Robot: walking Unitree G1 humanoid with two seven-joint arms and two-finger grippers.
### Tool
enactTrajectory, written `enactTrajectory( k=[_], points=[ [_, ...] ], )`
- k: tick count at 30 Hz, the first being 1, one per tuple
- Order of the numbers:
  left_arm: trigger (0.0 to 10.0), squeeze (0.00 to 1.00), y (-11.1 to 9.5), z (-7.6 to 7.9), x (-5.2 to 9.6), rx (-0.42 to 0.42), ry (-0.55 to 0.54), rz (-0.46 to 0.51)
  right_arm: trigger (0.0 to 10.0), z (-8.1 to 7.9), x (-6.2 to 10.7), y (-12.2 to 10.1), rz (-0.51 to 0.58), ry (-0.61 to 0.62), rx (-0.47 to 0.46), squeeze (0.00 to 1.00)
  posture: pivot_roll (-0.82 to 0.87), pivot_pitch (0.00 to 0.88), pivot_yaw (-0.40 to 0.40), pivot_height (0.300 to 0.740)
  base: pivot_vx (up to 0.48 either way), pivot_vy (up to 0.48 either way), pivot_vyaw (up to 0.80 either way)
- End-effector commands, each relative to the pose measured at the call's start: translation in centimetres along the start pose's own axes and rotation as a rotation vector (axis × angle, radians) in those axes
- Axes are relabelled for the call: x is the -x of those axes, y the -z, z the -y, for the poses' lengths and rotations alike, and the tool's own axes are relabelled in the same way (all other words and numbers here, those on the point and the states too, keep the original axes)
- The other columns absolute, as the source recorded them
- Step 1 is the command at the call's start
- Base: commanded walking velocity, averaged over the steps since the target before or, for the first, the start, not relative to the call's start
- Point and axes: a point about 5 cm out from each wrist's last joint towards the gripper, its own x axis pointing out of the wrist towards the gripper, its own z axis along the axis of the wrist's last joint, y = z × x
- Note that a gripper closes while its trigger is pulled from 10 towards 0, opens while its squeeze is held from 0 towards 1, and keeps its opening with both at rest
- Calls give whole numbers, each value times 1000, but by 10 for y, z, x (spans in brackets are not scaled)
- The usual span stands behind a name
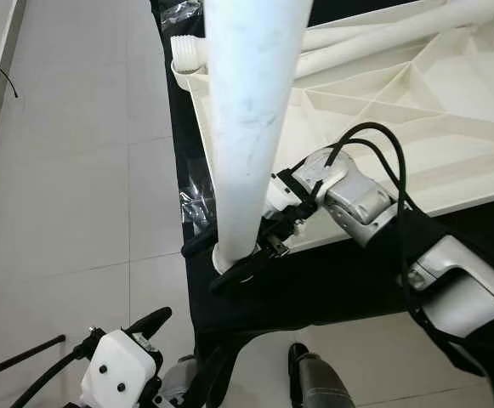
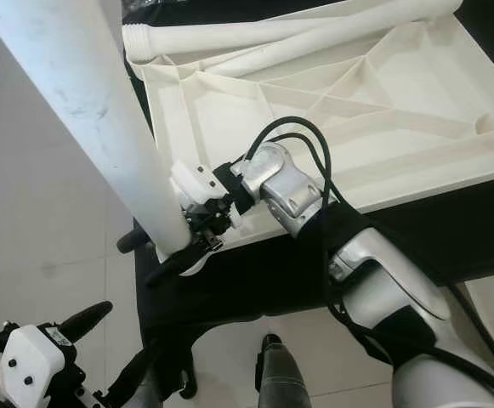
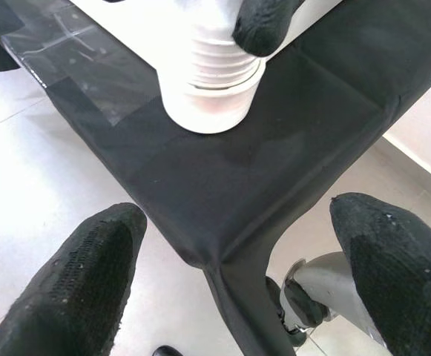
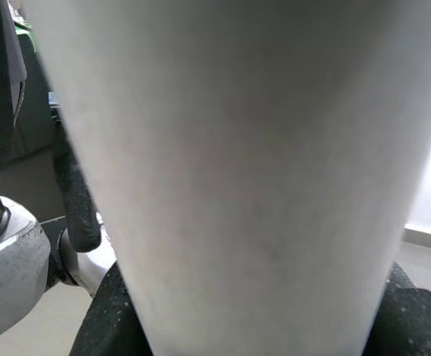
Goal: Building children table
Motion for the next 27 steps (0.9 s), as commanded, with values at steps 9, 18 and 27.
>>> enactTrajectory(
  k=[9, 18, 27],
  points=[
    [10000, 0, 10, -1, -5, 22, -14, -20, 10000, -13, -13, 76, -152, 451, -383, 0, 69, 419, -12, 740, 0, 0, 0],
    [10000, 0, 17, -14, -23, -3, -32, 16, 10000, -57, -44, 78, -39, 1420, -475, 0, 31, 343, 1, 740, 0, 0, 0],
    [10000, 0, 23, -44, -34, 57, -218, 78, 10000, -32, -49, 81, -76, 1550, -416, 0, 42, 248, -14, 740, 0, 0, 0]
  ],
)
